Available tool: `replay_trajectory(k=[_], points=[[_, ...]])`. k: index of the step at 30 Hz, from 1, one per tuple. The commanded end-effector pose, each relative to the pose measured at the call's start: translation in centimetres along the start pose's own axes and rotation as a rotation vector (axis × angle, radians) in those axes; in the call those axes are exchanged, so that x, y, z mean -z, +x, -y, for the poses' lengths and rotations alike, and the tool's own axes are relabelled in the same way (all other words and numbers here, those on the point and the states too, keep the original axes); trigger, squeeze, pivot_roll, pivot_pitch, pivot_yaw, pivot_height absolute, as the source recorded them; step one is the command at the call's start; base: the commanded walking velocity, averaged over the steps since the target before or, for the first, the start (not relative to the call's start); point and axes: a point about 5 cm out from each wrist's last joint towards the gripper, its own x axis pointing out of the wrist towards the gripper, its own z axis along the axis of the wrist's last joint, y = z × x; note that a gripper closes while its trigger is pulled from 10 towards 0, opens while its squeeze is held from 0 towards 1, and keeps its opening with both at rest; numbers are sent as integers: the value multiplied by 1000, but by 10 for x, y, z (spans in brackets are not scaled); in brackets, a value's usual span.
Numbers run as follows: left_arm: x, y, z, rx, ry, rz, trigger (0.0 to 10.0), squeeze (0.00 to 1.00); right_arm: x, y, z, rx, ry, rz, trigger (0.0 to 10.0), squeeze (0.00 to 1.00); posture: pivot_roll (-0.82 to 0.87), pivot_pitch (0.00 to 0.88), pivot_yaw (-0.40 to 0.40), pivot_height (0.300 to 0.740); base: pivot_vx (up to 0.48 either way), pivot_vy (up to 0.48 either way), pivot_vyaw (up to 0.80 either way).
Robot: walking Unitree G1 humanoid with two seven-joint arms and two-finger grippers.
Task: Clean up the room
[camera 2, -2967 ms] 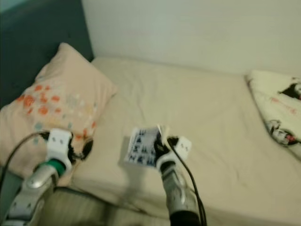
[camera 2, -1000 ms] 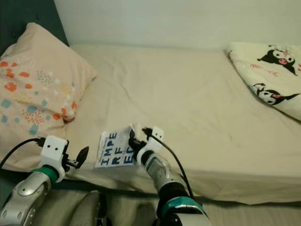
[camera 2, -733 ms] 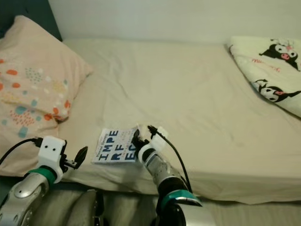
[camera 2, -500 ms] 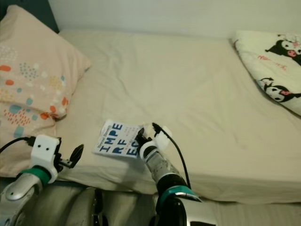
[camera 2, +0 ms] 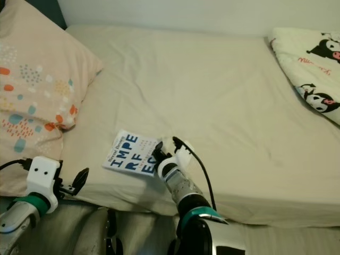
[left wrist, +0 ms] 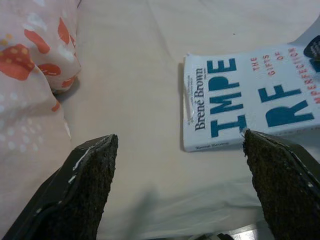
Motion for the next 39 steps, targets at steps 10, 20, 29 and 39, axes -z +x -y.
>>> replay_trajectory(k=[10, 20, 29, 39], points=[[4, -5, 2, 15, 2, -37, 10000, 0, 32, 4, -26, -98, -35, -117, 10000, 0, 306, 233, 2, 602, 0, 0, 0], [2, -3, 1, 25, 5, -41, 10000, 0, 54, 6, -48, -129, -39, -147, 10000, 0, 300, 231, 18, 602, 0, 0, 0], [3, -5, 0, 20, 8, -45, 10000, 0, 49, 6, -48, -113, -20, -117, 10000, 592, 303, 232, 12, 602, 0, 0, 0], [4, -4, -1, 16, 5, -48, 10000, 0, 44, 7, -45, -82, -95, -100, 10000, 384, 303, 223, 16, 602, 0, 0, 0]])
